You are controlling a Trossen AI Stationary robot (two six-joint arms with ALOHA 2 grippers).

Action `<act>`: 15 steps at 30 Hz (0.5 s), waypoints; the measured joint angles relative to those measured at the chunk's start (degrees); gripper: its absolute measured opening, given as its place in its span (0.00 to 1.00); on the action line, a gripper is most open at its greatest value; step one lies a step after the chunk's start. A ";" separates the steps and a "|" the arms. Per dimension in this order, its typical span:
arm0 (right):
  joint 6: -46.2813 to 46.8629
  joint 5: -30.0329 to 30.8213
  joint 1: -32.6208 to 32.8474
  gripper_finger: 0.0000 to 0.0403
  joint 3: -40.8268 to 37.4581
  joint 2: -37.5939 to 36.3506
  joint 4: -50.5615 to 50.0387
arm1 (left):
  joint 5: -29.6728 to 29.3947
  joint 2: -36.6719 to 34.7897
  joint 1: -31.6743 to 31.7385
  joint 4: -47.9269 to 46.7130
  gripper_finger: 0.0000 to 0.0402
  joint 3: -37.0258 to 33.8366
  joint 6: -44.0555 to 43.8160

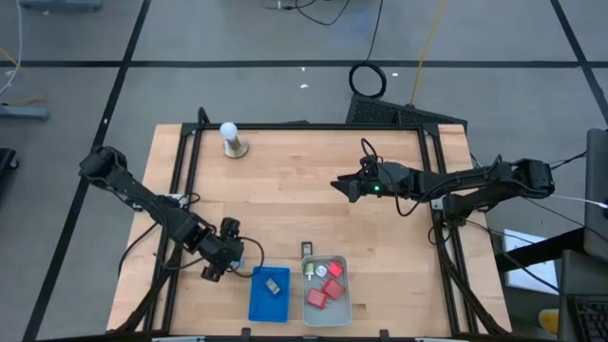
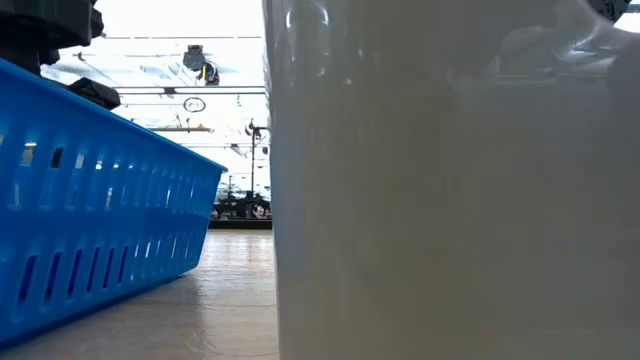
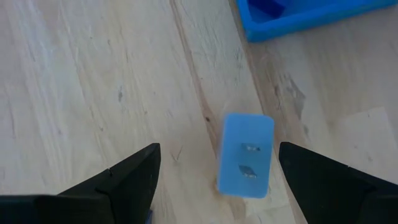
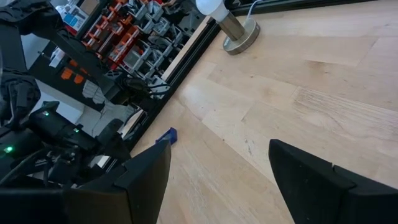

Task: Pick & Place Office items
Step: Put the blue charger adapter into the gray bin

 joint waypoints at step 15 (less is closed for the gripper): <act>-0.02 0.02 0.00 0.66 0.00 0.00 0.00 | 1.11 8.94 -2.79 6.35 0.82 -0.19 1.53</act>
